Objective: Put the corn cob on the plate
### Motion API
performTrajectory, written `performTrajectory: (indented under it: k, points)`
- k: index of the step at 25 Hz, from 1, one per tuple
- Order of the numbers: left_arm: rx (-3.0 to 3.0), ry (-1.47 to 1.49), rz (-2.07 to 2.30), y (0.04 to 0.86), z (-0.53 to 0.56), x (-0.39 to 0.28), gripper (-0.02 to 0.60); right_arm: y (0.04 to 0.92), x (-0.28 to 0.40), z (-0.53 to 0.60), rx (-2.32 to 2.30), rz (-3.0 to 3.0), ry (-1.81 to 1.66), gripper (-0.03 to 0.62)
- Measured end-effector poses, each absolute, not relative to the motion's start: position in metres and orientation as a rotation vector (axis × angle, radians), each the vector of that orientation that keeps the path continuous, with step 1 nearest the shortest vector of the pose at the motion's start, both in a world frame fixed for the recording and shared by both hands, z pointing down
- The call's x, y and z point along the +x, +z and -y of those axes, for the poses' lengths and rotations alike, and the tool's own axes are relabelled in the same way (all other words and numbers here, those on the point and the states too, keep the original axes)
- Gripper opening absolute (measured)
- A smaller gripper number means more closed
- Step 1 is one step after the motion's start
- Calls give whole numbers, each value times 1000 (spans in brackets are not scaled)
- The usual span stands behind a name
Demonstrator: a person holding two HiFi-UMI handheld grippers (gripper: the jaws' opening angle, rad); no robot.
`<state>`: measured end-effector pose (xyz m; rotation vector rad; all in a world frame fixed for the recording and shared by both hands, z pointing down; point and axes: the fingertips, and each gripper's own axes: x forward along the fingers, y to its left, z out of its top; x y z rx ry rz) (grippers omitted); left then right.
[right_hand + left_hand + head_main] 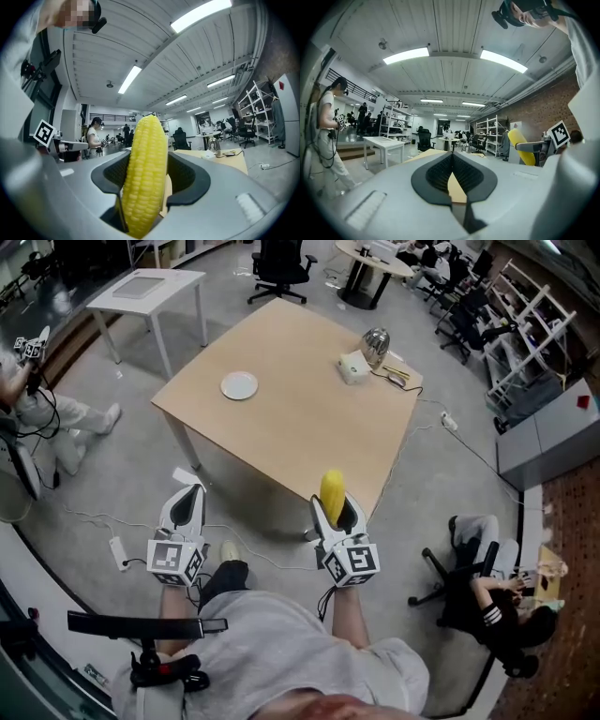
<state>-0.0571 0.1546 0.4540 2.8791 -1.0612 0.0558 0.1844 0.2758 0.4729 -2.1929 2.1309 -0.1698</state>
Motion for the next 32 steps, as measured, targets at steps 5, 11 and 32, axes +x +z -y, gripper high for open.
performTrajectory:
  k: [5,11,32]
  points:
    - [2879,48,1052,454,-96,-60,18,471,180,-216,-2196,-2156,-174,247]
    - [2882,60,1072,450,-63,-69,18,468,179,-184,-2182,-2147,-191,247]
    - [2808,38,1099,475,51,-122,18,487,152,-56,-2242,-2165,-251,247]
